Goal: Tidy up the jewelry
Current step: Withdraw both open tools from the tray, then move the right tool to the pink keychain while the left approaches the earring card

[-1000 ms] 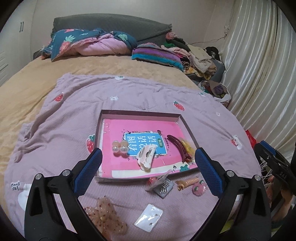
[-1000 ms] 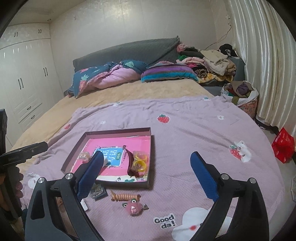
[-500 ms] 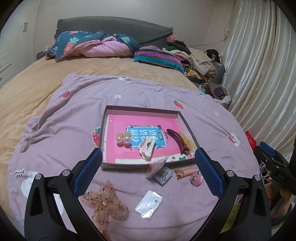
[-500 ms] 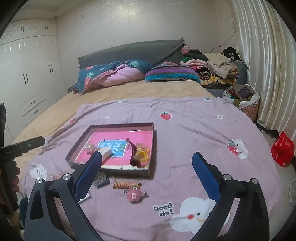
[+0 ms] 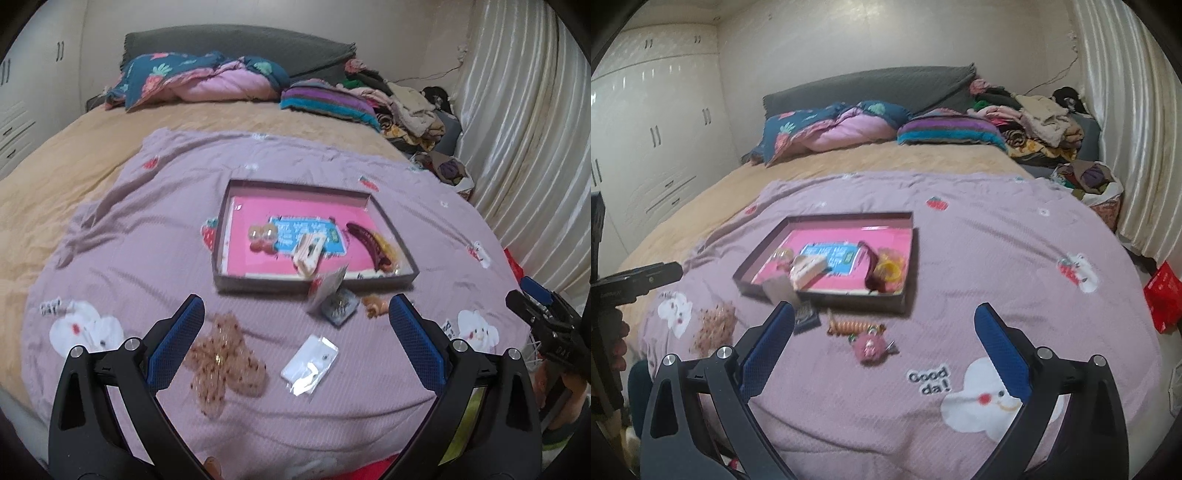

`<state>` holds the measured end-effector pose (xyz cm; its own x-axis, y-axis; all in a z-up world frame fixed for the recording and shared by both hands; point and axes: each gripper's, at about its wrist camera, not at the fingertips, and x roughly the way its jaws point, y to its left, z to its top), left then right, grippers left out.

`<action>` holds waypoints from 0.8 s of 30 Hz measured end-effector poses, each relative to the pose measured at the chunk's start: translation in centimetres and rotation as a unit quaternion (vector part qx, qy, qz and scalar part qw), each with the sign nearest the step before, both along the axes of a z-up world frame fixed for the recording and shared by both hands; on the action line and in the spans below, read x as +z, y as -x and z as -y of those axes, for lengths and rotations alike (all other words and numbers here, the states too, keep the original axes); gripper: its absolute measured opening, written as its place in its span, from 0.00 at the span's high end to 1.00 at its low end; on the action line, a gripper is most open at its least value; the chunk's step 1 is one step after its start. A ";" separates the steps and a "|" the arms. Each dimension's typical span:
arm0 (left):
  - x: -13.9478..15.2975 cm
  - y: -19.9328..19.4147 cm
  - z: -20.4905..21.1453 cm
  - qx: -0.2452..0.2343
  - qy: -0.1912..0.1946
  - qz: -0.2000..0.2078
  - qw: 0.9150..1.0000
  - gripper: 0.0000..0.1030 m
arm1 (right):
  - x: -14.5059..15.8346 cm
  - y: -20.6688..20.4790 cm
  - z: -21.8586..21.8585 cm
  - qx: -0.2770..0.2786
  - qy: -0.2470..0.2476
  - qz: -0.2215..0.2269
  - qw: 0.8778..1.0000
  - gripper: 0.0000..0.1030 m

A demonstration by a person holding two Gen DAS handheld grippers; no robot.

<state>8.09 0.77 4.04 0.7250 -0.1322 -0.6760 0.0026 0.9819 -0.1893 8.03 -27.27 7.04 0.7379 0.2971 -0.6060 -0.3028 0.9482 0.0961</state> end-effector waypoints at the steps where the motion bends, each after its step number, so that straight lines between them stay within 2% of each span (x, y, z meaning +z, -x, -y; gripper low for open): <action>1: -0.4 0.2 0.1 -0.001 0.000 -0.004 1.000 0.09 | -0.4 0.1 -0.3 0.006 0.003 -0.003 1.000 0.06; 16: -5.0 2.1 2.3 -0.014 -0.013 -0.053 0.998 0.09 | -4.0 0.7 -0.8 0.023 0.024 -0.039 0.999 0.06; 24: -6.4 1.8 2.7 -0.025 -0.017 -0.070 0.997 0.09 | -5.3 0.8 -1.6 0.035 0.043 -0.047 0.997 0.06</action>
<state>6.24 -1.93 -2.35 0.6160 -0.1415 -0.7749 0.0276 0.9870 -0.1583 7.24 -25.64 1.75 0.6562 0.2896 -0.6968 -0.3615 0.9312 0.0466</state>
